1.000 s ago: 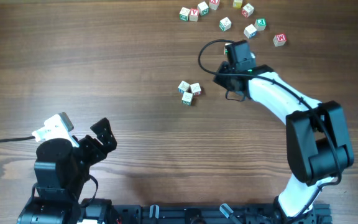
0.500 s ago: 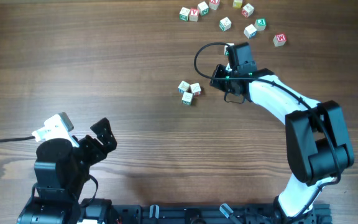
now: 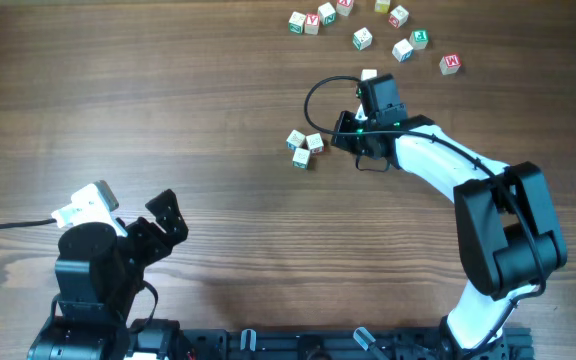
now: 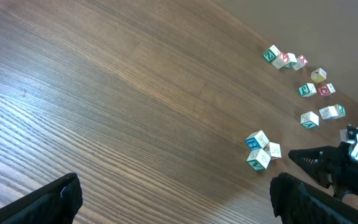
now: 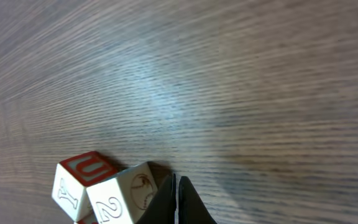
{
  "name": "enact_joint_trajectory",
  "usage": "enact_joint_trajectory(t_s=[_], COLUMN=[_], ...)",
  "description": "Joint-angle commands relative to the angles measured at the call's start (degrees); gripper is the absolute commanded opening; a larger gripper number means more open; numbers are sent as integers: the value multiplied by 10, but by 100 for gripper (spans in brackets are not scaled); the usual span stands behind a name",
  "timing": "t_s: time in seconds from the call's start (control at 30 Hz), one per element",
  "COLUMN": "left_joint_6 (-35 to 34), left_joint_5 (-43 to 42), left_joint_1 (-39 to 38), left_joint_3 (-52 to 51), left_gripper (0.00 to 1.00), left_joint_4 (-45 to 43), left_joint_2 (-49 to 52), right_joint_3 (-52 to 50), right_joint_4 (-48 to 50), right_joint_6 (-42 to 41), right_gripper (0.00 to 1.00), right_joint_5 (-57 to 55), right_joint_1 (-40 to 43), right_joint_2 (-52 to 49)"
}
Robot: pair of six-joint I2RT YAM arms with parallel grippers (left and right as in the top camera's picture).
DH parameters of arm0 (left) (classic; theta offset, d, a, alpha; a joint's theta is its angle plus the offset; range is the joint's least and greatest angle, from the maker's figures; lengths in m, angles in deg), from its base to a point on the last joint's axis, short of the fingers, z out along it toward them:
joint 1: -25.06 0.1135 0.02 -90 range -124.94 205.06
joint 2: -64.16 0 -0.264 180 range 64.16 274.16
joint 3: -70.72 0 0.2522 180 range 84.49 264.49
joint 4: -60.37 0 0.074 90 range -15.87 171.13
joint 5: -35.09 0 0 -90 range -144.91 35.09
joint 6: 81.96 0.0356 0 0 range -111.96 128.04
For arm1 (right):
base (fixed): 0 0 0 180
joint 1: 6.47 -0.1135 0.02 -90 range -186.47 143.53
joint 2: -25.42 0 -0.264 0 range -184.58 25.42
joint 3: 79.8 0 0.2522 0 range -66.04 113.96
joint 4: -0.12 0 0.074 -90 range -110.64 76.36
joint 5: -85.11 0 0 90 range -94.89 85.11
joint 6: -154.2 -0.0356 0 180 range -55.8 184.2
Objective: Form a circle
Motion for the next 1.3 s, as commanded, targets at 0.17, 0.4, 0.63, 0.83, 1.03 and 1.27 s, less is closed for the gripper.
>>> enact_joint_trajectory(t_s=[0.17, 0.4, 0.63, 0.83, 1.03, 1.27], left_joint_6=[-6, -6, -6, -6, -6, -6], left_joint_5=[5, 5, 5, 5, 5, 5], left_joint_1=[0, 0, 0, 0, 0, 0], left_joint_3=[-4, -4, -4, -4, -4, -4], left_gripper=[100, 100, 100, 100, 100, 100], left_joint_4=[1, 1, 1, 1, 1, 1], left_joint_2=[-2, -2, -2, -2, -2, -2], right_joint_3=[-5, -5, -5, -5, -5, -5], right_joint_4=[12, 28, 28, 26, 26, 21], right_joint_6=[24, 27, 26, 28, 28, 27], right_gripper=[5, 5, 4, 5, 5, 4], right_joint_5=[18, 11, 7, 14, 23, 31], right_joint_1=[-5, -14, -14, -14, -14, -14], right_joint_2=[-3, -21, -22, -22, -22, -22])
